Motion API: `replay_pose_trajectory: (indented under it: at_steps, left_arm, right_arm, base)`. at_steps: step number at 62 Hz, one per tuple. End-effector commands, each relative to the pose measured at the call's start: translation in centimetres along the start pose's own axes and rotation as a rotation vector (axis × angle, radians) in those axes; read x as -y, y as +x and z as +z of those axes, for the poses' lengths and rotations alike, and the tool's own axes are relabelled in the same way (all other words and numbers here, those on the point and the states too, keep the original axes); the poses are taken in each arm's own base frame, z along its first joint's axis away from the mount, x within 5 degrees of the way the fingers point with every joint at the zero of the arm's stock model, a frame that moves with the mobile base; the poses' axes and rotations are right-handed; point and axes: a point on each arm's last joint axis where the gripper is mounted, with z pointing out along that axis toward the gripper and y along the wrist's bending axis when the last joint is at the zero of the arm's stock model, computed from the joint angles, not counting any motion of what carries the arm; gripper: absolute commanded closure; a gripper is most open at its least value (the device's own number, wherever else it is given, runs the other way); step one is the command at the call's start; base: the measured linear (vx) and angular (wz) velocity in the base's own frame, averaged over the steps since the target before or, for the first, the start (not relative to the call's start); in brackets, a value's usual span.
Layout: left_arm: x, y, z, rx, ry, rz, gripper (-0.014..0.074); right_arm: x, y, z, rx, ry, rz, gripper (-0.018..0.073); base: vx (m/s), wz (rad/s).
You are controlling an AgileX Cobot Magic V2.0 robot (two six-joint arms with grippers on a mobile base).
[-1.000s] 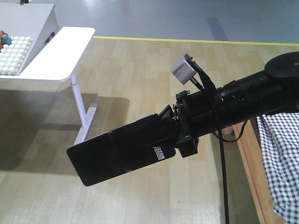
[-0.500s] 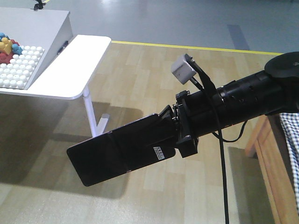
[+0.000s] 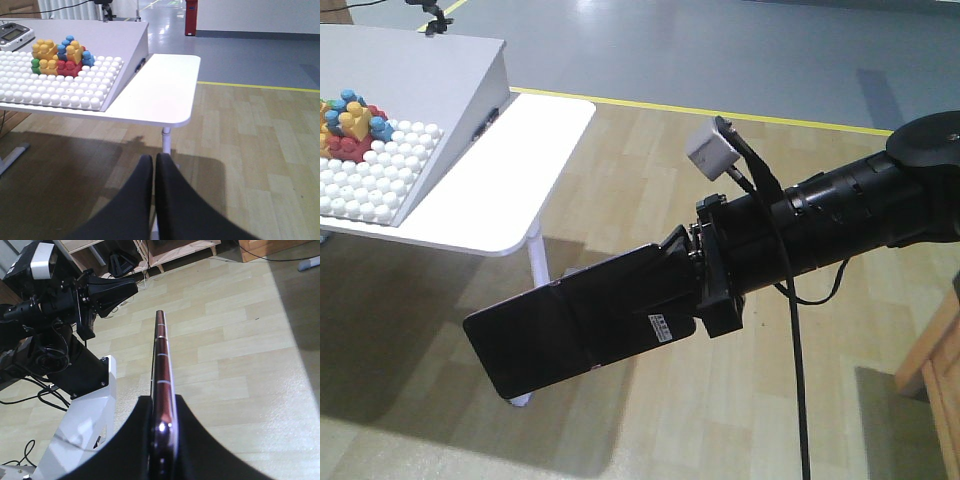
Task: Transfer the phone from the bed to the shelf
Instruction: 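Carry the phone in the right gripper toward the white desk with blocks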
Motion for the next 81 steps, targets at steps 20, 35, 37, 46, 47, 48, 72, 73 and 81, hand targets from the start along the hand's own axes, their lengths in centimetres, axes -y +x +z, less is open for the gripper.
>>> replay_pose_trajectory:
  at_steps: [20, 35, 37, 46, 47, 48, 72, 73, 81]
  left_arm:
    - [-0.03, -0.54, -0.03, 0.069, -0.001, -0.012, 0.0596]
    - [-0.03, -0.54, -0.03, 0.069, -0.001, -0.012, 0.0596]
    - [-0.03, -0.54, -0.03, 0.069, -0.001, -0.012, 0.0596]
    - [-0.03, -0.54, -0.03, 0.069, -0.001, -0.012, 0.0596]
    - [-0.03, -0.54, -0.03, 0.069, -0.001, -0.012, 0.0596]
    - [-0.03, -0.54, -0.03, 0.069, -0.001, -0.012, 0.0596]
    - [-0.03, -0.54, -0.03, 0.069, -0.001, -0.012, 0.0596]
    - [-0.03, -0.54, -0.03, 0.069, -0.001, -0.012, 0.0596]
    - [-0.03, -0.54, -0.03, 0.069, -0.001, -0.012, 0.0596]
  right_arm:
    - [-2.36, -1.64, -1.07, 0.082, -0.099, -0.035, 0.0561]
    - [-2.36, -1.64, -1.07, 0.082, -0.099, -0.035, 0.0561]
    - [-2.36, -1.64, -1.07, 0.082, -0.099, -0.035, 0.0561]
    - [-2.36, -1.64, -1.07, 0.082, -0.099, -0.035, 0.0561]
    - [-2.36, -1.64, -1.07, 0.082, -0.099, -0.035, 0.0561]
    - [-2.36, -1.64, -1.07, 0.082, -0.099, -0.035, 0.0561]
    - [-2.36, -1.64, -1.07, 0.082, -0.099, -0.035, 0.0561]
    - [-2.36, -1.64, -1.07, 0.082, -0.099, -0.035, 0.0561]
    - [-2.36, -1.64, -1.07, 0.082, -0.099, -0.035, 0.0561]
  base:
    - [0.25, 0.24]
    - [0.21, 0.47]
    - [0.2, 0.56]
    - [0.19, 0.63]
    - [0.18, 0.67]
    - [0.18, 0.69]
    - [0.18, 0.71]
    - [0.19, 0.71]
    - [0.19, 0.69]
